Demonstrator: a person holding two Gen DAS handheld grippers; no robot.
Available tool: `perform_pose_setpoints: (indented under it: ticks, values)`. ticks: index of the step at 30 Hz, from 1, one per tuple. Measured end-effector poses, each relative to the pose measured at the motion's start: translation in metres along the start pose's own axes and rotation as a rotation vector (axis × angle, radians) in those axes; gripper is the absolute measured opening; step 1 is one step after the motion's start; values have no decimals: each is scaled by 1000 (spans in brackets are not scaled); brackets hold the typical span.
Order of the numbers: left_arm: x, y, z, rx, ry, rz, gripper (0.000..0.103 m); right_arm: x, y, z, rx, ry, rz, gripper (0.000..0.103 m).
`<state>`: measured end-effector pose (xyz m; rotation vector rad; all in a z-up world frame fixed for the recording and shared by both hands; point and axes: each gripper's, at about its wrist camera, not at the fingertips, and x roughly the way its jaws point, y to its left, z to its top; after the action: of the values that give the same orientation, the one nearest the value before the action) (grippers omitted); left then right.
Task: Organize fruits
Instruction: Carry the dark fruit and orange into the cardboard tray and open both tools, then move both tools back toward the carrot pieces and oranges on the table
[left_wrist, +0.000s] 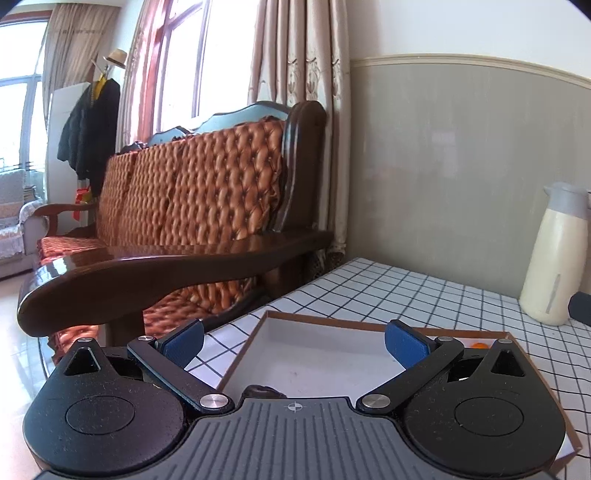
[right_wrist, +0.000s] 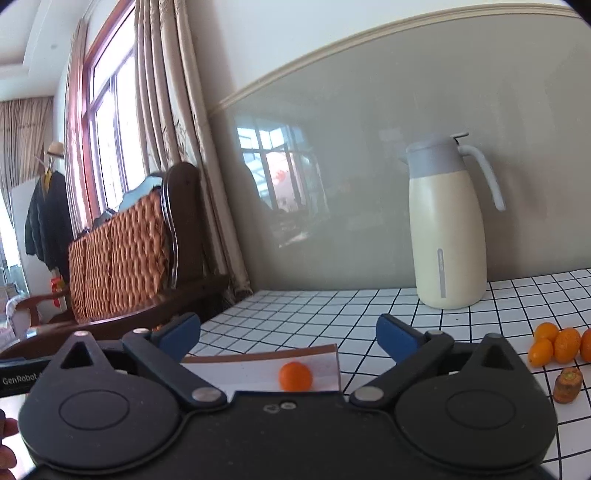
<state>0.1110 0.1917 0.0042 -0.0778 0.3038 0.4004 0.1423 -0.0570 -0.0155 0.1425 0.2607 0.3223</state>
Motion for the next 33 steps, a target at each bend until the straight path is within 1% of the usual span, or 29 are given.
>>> perform_pose_setpoints:
  ticks: [8, 13, 19, 27, 33]
  values:
    - [-5, -4, -4, 23, 5, -10, 103, -5, -1, -3, 11, 34, 33, 97]
    - [-8, -12, -8, 46, 18, -21, 103, -10, -4, -7, 1, 66, 28, 97]
    - [-16, -27, -12, 66, 14, -39, 103, -21, -13, -6, -8, 72, 25, 97]
    - [-24, -50, -14, 81, 4, -84, 103, -38, -31, -4, -13, 75, -15, 97]
    - [-31, -73, -15, 100, -2, -126, 103, -56, -49, 0, -22, 48, -69, 97]
